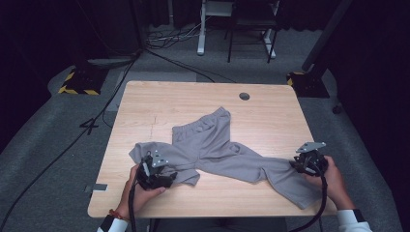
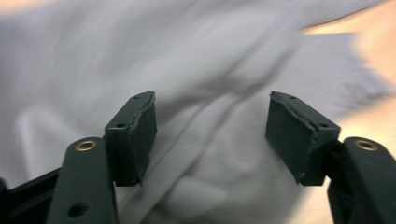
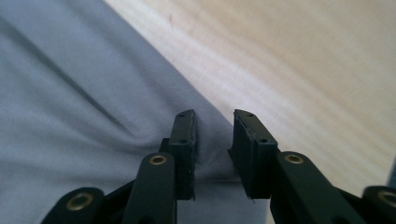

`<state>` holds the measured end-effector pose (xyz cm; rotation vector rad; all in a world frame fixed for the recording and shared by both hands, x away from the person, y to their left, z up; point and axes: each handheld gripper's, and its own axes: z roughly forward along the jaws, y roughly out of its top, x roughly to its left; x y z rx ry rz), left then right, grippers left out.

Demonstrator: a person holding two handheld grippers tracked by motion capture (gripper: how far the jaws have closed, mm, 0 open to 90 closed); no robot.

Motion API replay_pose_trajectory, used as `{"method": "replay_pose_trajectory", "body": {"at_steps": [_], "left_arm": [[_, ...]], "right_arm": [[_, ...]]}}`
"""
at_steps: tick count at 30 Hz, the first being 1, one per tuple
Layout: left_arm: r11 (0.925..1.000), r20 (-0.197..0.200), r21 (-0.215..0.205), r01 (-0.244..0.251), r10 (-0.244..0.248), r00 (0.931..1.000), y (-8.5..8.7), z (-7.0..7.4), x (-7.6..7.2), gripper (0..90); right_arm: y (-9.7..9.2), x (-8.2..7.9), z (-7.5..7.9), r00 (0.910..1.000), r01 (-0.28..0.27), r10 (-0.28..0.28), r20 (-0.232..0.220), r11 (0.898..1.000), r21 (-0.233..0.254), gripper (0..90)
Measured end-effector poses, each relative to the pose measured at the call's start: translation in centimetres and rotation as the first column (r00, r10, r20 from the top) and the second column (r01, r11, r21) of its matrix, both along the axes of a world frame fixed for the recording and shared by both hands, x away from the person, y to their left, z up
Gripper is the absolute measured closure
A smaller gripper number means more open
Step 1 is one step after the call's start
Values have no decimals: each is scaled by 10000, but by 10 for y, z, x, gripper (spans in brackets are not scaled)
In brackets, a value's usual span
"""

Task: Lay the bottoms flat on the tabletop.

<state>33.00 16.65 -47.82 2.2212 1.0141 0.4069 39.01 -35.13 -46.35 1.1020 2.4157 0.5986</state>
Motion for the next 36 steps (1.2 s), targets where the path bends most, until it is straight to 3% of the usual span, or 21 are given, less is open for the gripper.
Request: {"method": "replay_pose_trajectory", "body": {"at_steps": [1,3,4,6,7,8,10,14,15,17,18,19,22,23,25,27,29,30,32,35,36], "left_arm": [[9995,436,-219,237,-227,9988,-6,15,-1,319],[9986,532,-404,329,-308,9981,-8,23,2,318],[9975,723,-577,402,-360,9967,-13,36,14,314],[9979,869,-536,363,-316,9957,-17,41,22,316],[9975,925,-575,410,-356,9951,-22,45,31,340],[9977,850,-511,456,-412,9955,-34,49,54,358],[9984,581,-43,558,-555,9968,-51,47,78,364],[9938,-11,953,575,-576,9983,-82,33,117,397],[9926,-278,1030,639,-614,9977,-87,30,126,399],[9907,-368,1223,600,-559,9978,-92,27,133,395],[9869,-569,1523,529,-447,9974,-99,21,145,414],[9823,-572,1803,518,-421,9975,-102,17,149,454],[9802,-908,1936,422,-249,9956,-103,9,156,514],[9797,-961,1942,492,-309,9949,-100,5,159,537],[9867,-1223,1544,504,-316,9920,-96,4,162,589],[9891,-1341,1299,700,-524,9896,-93,3,162,691],[9874,-1392,1306,898,-715,9877,-92,3,162,798],[9843,-1326,1503,930,-732,9885,-92,4,162,851],[9827,-1367,1633,874,-652,9885,-91,5,164,874],[9806,-1207,1882,541,-316,9922,-85,7,165,878],[9809,-1124,1908,382,-168,9935,-80,9,166,879]], "right_arm": [[2,2,4,9997,-14,6,224,9993,363,612],[7,4,8,9987,-233,203,478,9977,643,603],[21,10,15,9966,-426,355,737,9943,978,572],[30,14,18,9949,-650,553,842,9909,1179,550],[50,24,21,9901,-1218,1088,890,9801,1570,540],[62,30,20,9880,-1414,1283,861,9754,1689,532],[87,42,16,9802,-1945,1839,741,9643,1796,570],[129,61,6,9704,-2405,2365,484,9643,1112,584],[135,66,3,9700,-2431,2413,294,9636,1111,583],[144,74,0,9714,-2374,2362,238,9663,996,583],[147,77,-2,9710,-2380,2388,77,9642,1167,583],[149,79,-3,9700,-2409,2429,5,9617,1311,583],[153,81,-7,9693,-2411,2455,-148,9604,1392,570],[154,82,-9,9675,-2460,2523,-195,9557,1618,579],[154,83,-10,9734,-2228,2286,-135,9590,1750,578],[156,84,-15,9744,-2193,2234,-252,9693,1112,564],[155,86,-17,9762,-2099,2150,-284,9697,1248,598],[155,86,-17,9761,-2105,2154,-275,9699,1225,671],[156,84,-16,9730,-2250,2293,-265,9680,1113,814],[155,84,-16,9740,-2231,2253,-219,9719,757,874],[152,85,-15,9791,-2009,2024,-182,9776,630,881]]}}
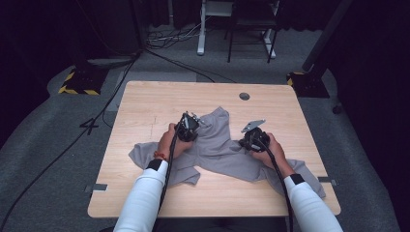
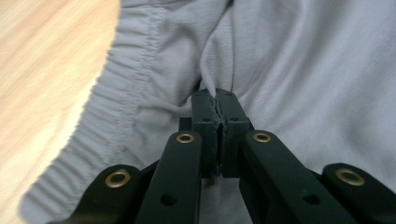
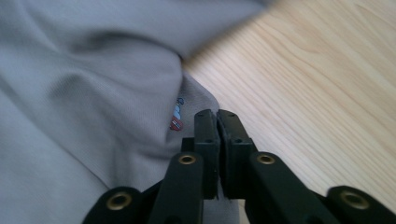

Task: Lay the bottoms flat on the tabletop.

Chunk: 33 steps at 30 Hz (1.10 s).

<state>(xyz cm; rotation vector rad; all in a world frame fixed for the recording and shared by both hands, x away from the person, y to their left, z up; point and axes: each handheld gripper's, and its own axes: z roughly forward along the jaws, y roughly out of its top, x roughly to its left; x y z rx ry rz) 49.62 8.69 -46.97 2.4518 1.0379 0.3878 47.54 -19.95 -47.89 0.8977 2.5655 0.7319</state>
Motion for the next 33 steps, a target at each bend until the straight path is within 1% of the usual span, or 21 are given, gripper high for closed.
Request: {"method": "replay_pose_trajectory", "body": {"at_steps": [2,4,6,8,9,11,12,13,15,16,19,20,21,22,24,26,27,30,31,32,33], "left_arm": [[9985,182,-184,-518,521,9985,13,4,2,879],[9933,68,-860,-770,779,9969,26,7,3,879],[9846,-122,-1560,-794,785,9968,31,9,3,878],[9863,-226,-1550,-574,546,9983,28,9,3,845],[9895,-58,-1342,-529,526,9986,25,8,1,751],[9945,273,-857,-602,627,9977,22,8,-3,700],[9939,358,-906,-626,660,9972,24,10,-6,607],[9932,495,-924,-704,752,9959,28,12,-8,607],[9913,720,-1028,-816,893,9934,48,20,-19,564],[9913,720,-1028,-816,893,9934,48,20,-19,541],[9790,850,-1647,-1199,1352,9872,92,29,-36,528],[9790,850,-1647,-1199,1352,9872,92,29,-36,518],[9732,615,-1817,-1407,1541,9861,103,26,-41,518],[9742,514,-1793,-1373,1487,9875,113,19,-50,508],[9737,373,-1883,-1283,1376,9898,121,11,-63,500],[9728,347,-1973,-1214,1307,9908,123,7,-70,493],[9705,428,-2151,-1090,1208,9917,126,1,-84,483],[9658,255,-2414,-948,1039,9943,127,-6,-100,452],[9658,255,-2414,-948,1039,9943,127,-6,-100,449],[9702,34,-2329,-665,692,9976,122,-11,-107,446],[9702,34,-2329,-665,692,9976,122,-11,-107,438]], "right_arm": [[-13,5,1,9969,781,-780,28,9968,-147,886],[-36,11,2,9846,1743,-1740,-158,9846,141,890],[-42,12,4,9801,1968,-1956,-326,9795,425,890],[-44,11,6,9764,2156,-2149,-207,9757,398,890],[-41,8,8,9752,2214,-2213,-47,9751,154,888],[-40,7,7,9739,2272,-2271,38,9738,-67,887],[-43,5,7,9727,2318,-2315,126,9724,-263,885],[-43,5,7,9727,2318,-2315,126,9724,-263,885],[-55,2,8,9661,2577,-2572,223,9659,-238,881],[-55,2,8,9661,2577,-2572,223,9659,-238,881],[-77,2,12,9494,3126,-3119,356,9498,-131,871],[-77,2,12,9494,3126,-3119,356,9498,-131,871],[-82,2,13,9447,3257,-3251,422,9454,-100,867],[-90,4,14,9317,3610,-3591,544,9321,-308,825],[-96,7,10,9209,3894,-3876,415,9194,-547,770],[-98,8,9,9201,3917,-3900,378,9178,-644,746],[-97,9,10,9178,3963,-3942,476,9168,-483,682],[-81,10,19,9319,3589,-3577,602,9333,-104,595],[-81,10,19,9319,3589,-3577,602,9333,-104,595],[-65,11,29,9470,3114,-3124,744,9499,258,589],[-65,11,29,9470,3114,-3124,744,9499,258,589]]}}
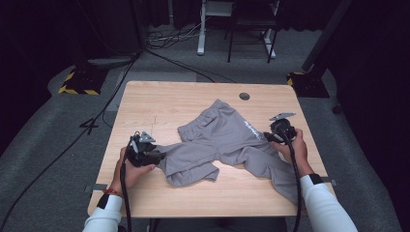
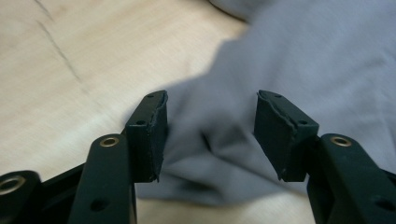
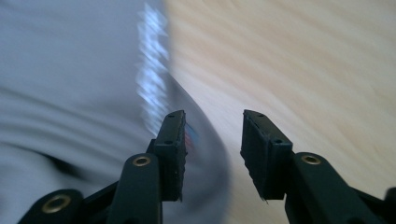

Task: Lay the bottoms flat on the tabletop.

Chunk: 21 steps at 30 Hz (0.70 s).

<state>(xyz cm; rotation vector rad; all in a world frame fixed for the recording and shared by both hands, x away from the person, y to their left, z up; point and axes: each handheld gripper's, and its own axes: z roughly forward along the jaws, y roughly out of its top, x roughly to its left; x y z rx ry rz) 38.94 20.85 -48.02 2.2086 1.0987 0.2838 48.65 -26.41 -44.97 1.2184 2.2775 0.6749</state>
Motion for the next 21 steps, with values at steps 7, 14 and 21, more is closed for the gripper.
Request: {"method": "replay_pose_trajectory", "body": {"at_steps": [7,14,21], "left_arm": [[9987,253,381,341,-351,9991,-22,-9,-18,401],[9998,680,78,158,-163,9975,-27,-15,-22,374],[9970,702,-328,695,-671,9953,-31,-15,-27,675]], "right_arm": [[72,10,10,9661,-2576,2581,-1,9643,618,583],[136,24,13,9249,-3720,3799,-176,9133,1656,593],[195,40,-10,8872,-4346,4525,-900,8852,1658,552]]}}
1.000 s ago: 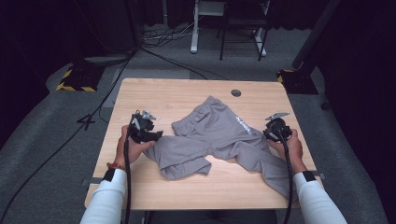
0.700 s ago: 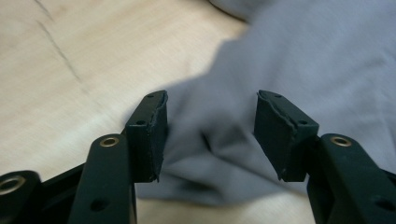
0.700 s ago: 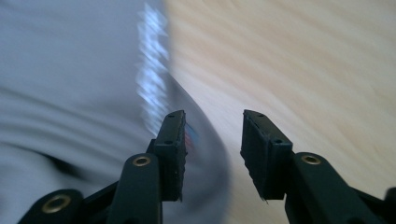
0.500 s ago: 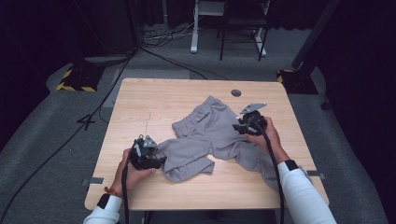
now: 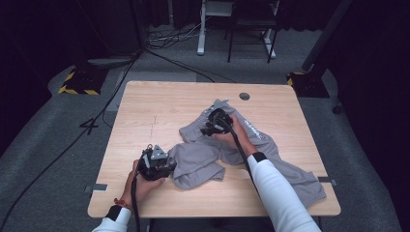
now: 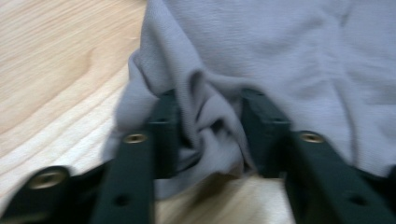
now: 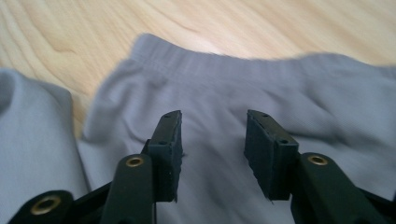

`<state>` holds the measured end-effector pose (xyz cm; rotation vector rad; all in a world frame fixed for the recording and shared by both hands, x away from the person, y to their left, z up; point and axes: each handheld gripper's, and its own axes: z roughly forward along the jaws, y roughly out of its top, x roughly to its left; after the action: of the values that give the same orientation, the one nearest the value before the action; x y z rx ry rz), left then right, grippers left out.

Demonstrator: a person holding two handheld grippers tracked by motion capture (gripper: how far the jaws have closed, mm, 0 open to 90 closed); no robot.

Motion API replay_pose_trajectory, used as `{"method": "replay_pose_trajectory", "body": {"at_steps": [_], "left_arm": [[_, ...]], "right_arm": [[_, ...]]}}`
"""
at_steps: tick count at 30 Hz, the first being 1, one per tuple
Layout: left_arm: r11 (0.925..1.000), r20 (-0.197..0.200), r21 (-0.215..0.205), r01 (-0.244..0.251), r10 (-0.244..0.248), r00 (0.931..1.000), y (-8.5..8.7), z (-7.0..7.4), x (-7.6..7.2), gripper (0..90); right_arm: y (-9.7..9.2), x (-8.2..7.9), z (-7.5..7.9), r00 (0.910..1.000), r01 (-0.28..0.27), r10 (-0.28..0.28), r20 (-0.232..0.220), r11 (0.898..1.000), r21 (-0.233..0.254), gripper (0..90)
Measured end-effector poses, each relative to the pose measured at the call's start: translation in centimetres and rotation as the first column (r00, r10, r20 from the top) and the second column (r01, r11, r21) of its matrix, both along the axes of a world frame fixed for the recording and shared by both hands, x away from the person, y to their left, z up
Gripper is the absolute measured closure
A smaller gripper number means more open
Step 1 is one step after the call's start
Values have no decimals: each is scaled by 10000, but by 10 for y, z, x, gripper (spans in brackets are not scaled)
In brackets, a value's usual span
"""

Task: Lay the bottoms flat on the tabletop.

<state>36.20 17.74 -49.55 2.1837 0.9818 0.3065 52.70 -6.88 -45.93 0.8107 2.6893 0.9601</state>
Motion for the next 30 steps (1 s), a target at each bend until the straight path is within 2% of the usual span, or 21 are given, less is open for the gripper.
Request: {"method": "replay_pose_trajectory", "body": {"at_steps": [2,3,4,8,10,11,13,16,17,19,20,21,22,23,24,25,26,27,28,29,30], "left_arm": [[9999,-81,-115,15,-16,10000,-1,0,-1,703],[9999,-61,-53,146,-146,9999,-2,0,-2,745],[9999,-61,-53,146,-146,9999,-2,0,-2,760],[9991,-173,-154,390,-392,9991,-3,1,-5,795],[9974,-294,-107,718,-721,9970,-7,2,-7,799],[9950,-177,147,985,-983,9950,-12,3,-10,802],[9914,-128,321,1270,-1266,9919,-16,5,-15,804],[9874,-114,470,1510,-1506,9885,-17,6,-22,804],[9871,-45,645,1466,-1466,9892,-17,8,-27,803],[9876,0,667,1421,-1424,9898,-17,10,-29,803],[9879,38,677,1395,-1401,9901,-18,12,-32,803],[9861,298,866,1417,-1447,9890,-21,18,-38,806],[9861,298,866,1417,-1447,9890,-21,18,-38,807],[9846,507,994,1436,-1491,9875,-23,23,-42,807],[9824,672,1118,1498,-1578,9852,-24,28,-44,809],[9792,1018,1492,1373,-1533,9829,-26,39,-48,810],[9799,1199,1559,1244,-1438,9823,-25,45,-49,811],[9799,1199,1559,1244,-1438,9823,-25,45,-49,811],[9818,1278,1493,1172,-1367,9823,-24,50,-50,812],[9830,1333,1462,1113,-1311,9824,-24,53,-51,812],[9824,1399,1497,1115,-1327,9812,-24,55,-52,812]], "right_arm": [[7,0,-4,9999,-20,20,-116,10000,-19,535],[19,-1,-10,9986,-457,452,-262,9987,-202,508],[19,-1,-10,9986,-457,452,-262,9987,-202,508],[39,-10,-20,9965,-813,791,-284,9930,-861,517],[41,-14,-22,9980,-632,626,-113,9957,-678,577],[40,-14,-22,9988,-485,485,-10,9973,-554,735],[38,-14,-21,9991,-395,405,133,9968,-699,840],[35,-13,-20,9984,-61,118,551,9947,-1025,874],[25,-9,-14,9959,354,-285,856,9962,-798,882],[20,-7,-10,9942,578,-524,939,9968,-557,883],[12,-4,-5,9893,993,-950,1106,9945,-343,884],[-6,3,3,9731,1832,-1815,1417,9831,14,885],[-6,3,3,9731,1832,-1815,1417,9831,14,885],[-15,6,8,9613,2268,-2271,1558,9737,197,886],[-26,8,13,9513,2645,-2714,1460,9622,651,886],[-45,10,21,9240,3382,-3545,1435,9326,1260,886],[-54,9,25,9096,3662,-3857,1542,9199,1405,886],[-54,9,25,9096,3662,-3857,1542,9199,1405,886],[-72,9,31,8811,4153,-4410,1707,8943,1668,885],[-81,8,33,8655,4417,-4672,1806,8819,1649,885],[-81,8,33,8655,4417,-4672,1806,8819,1649,885]]}}
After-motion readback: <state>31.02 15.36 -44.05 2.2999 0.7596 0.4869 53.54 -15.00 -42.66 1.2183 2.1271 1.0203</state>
